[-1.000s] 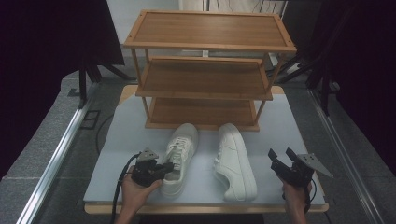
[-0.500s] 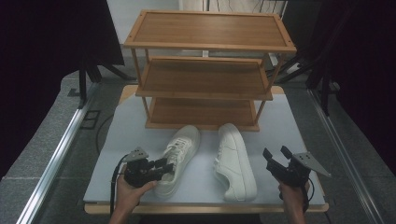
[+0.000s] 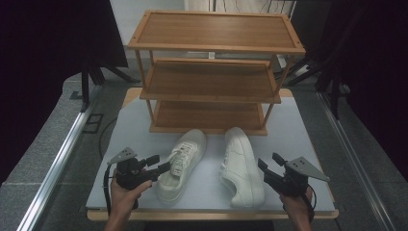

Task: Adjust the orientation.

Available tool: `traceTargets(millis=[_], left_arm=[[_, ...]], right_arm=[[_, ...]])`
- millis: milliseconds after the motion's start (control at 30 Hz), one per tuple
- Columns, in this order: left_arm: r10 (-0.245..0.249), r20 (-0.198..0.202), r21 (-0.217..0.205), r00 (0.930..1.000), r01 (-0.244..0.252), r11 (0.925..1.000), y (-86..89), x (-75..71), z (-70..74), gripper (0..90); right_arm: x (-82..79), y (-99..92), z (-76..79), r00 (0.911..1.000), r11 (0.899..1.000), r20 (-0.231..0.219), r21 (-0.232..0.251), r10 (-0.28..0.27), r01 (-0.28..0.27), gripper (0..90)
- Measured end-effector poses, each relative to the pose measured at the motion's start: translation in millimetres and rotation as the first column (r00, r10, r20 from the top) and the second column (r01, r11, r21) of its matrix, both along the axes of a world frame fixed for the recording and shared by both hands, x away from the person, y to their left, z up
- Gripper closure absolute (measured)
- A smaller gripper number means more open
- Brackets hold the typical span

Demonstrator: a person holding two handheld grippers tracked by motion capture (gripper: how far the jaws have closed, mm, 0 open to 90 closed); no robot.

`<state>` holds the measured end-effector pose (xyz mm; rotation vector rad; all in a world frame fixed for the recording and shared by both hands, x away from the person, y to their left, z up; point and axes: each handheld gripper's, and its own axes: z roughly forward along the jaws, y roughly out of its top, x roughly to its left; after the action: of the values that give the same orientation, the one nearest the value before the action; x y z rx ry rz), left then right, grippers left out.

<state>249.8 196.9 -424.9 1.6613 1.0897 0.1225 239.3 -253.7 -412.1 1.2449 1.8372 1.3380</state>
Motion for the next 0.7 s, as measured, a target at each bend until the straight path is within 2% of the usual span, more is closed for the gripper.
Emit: traceTargets(millis=[67,133,233,333,433,467,500,600,700], left_arm=[[-0.002,-0.003,-0.006,1.0,0.002,1.0,1.7,0.3,-1.5,36.6],[0.001,-0.008,-0.004,1.0,-0.001,1.0,2.7,0.1,-2.9,36.2],[0.0,-0.022,-0.006,0.9998,0.0,1.0,3.3,0.5,-4.3,36.1],[-0.006,-0.022,-0.011,0.9997,0.006,0.9999,3.7,-0.9,-3.5,35.9],[-0.001,-0.031,-0.004,0.9995,0.001,1.0,4.7,0.2,-4.7,35.6],[0.002,-0.036,-0.006,0.9993,-0.002,1.0,5.1,0.6,-5.5,35.3],[0.002,-0.039,-0.004,0.9992,-0.003,1.0,5.9,1.0,-6.2,35.3],[0.003,-0.055,-0.002,0.9985,-0.003,1.0,9.1,0.6,-8.3,34.7],[0.012,-0.069,0.0,0.9976,-0.012,0.9999,12.9,0.2,-8.7,34.4]], right_arm=[[-0.8,5.8,1.0,0.9996,1.0,-0.006,0.002,0.028,-0.028,46.8],[-1.3,12.5,1.0,0.9979,0.998,-0.005,-0.001,0.064,-0.064,57.0],[-2.7,26.9,-1.9,0.9886,0.988,-0.012,-0.031,0.15,-0.151,69.9],[-6.3,44.0,-6.4,0.9734,0.972,-0.035,-0.056,0.226,-0.228,77.5],[-10.1,60.9,-12.2,0.9535,0.948,-0.061,-0.104,0.295,-0.3,82.1],[-10.9,68.8,-16.1,0.9434,0.935,-0.084,-0.129,0.321,-0.329,84.2],[-10.9,68.8,-16.1,0.9434,0.935,-0.084,-0.129,0.321,-0.329,84.2],[-10.1,79.8,-23.1,0.9266,0.916,-0.117,-0.151,0.357,-0.372,86.8],[-10.6,86.2,-26.4,0.9212,0.905,-0.135,-0.181,0.365,-0.385,87.8]])
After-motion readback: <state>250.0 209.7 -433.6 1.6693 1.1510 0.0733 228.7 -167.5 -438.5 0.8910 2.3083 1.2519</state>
